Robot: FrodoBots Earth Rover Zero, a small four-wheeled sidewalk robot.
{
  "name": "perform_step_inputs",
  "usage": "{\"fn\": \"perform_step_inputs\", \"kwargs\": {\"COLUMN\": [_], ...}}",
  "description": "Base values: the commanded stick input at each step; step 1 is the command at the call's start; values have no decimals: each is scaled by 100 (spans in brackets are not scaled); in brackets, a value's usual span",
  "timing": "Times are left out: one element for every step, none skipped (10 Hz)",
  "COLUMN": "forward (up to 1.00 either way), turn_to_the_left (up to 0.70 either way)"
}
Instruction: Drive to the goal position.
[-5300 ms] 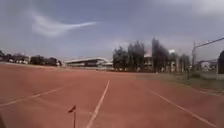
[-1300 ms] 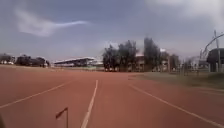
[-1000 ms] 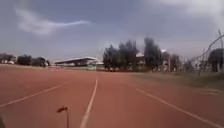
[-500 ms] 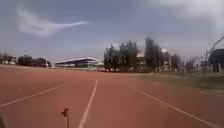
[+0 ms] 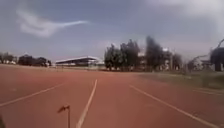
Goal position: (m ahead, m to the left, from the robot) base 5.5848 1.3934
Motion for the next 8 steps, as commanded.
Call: {"fn": "perform_step_inputs", "kwargs": {"forward": [70,70,70,70,70,70,70,70], "turn_to_the_left": [0,0,0,0,0,0,0,0]}}
